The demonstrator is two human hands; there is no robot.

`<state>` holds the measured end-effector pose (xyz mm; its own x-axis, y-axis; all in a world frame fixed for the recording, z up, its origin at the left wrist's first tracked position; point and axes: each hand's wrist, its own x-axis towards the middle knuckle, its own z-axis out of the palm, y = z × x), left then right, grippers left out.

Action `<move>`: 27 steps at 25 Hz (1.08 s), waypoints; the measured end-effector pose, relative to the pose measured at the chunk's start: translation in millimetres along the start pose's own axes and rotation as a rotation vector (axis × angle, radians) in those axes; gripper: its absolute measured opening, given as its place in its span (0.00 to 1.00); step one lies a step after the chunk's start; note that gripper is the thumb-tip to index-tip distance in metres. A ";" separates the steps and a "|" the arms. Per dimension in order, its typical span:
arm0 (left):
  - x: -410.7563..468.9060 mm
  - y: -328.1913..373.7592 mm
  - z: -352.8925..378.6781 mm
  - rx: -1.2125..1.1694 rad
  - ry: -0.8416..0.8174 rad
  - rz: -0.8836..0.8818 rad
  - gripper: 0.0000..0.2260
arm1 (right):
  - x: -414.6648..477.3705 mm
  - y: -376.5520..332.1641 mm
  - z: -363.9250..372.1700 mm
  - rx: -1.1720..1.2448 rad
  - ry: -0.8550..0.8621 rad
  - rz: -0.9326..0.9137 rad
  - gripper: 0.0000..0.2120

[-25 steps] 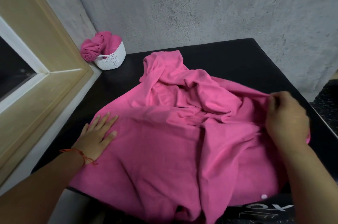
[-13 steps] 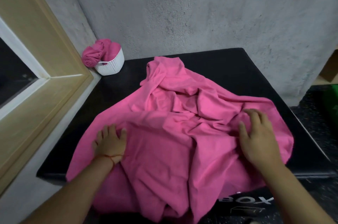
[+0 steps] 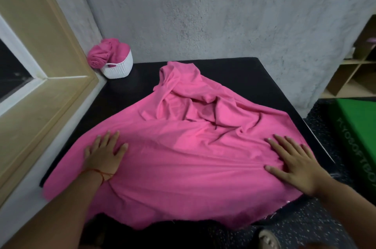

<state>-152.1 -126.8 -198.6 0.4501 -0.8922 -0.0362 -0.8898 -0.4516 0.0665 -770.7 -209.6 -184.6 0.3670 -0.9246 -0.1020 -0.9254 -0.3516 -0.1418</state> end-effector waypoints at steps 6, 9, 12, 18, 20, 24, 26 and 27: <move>-15.2 4.9 -2.9 0.014 -0.043 -0.055 0.35 | -11.6 6.4 -10.2 -0.067 -0.113 0.045 0.50; -26.4 8.9 -1.4 0.020 -0.054 -0.069 0.35 | -6.3 10.0 -17.8 -0.028 -0.147 0.072 0.48; -41.8 8.3 -4.2 0.009 -0.077 -0.065 0.35 | -8.5 1.8 -25.4 -0.010 -0.192 0.033 0.42; -66.7 9.2 -13.9 -0.016 -0.151 -0.055 0.33 | -5.7 -12.7 -43.4 0.019 -0.211 -0.035 0.28; -67.7 7.0 -15.9 0.002 -0.165 -0.057 0.34 | 2.6 -19.8 -50.6 0.013 -0.212 -0.010 0.32; -42.5 8.6 -31.5 0.044 -0.213 -0.052 0.34 | 29.6 -38.0 -69.6 -0.094 -0.153 0.055 0.24; -15.3 18.7 -49.5 0.029 -0.233 -0.039 0.33 | 56.8 -54.9 -80.0 -0.020 0.060 0.160 0.16; -0.6 29.0 -59.5 -0.009 -0.219 -0.021 0.31 | 76.0 -60.2 -81.0 0.080 0.149 0.179 0.13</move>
<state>-173.7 -139.6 -137.3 0.4405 -0.8612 -0.2536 -0.8792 -0.4710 0.0724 -694.8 -270.6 -104.1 0.1737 -0.9847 0.0131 -0.9618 -0.1725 -0.2127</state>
